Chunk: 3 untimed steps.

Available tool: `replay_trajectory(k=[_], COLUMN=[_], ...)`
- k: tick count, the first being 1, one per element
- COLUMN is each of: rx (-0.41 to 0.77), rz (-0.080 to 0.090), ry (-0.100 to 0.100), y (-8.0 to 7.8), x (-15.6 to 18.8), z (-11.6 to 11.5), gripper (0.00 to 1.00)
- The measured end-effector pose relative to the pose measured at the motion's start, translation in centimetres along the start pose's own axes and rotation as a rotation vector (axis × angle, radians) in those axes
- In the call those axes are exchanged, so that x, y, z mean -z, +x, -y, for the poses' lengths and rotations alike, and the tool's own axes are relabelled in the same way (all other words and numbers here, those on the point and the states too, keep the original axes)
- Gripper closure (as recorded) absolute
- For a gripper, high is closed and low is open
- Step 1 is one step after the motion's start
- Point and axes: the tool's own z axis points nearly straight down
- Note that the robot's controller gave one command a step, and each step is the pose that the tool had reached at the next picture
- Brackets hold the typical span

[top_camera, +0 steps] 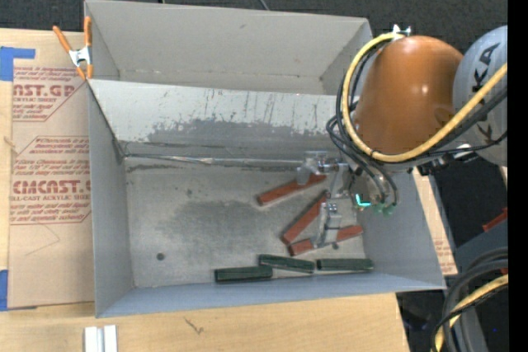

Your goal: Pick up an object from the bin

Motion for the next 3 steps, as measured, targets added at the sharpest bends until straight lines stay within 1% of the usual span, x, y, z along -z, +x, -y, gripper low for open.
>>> replay_trajectory(k=[1, 2, 3], rx=[0.000, 0.028, 0.246], rz=[0.007, 0.015, 0.006], ry=[0.000, 0.000, 0.000], y=[-0.1, -0.4, -1.4], x=[0.3, -4.5, -8.7], z=[0.0, 1.5, 2.2], gripper=[0.00, 0.00, 0.00])
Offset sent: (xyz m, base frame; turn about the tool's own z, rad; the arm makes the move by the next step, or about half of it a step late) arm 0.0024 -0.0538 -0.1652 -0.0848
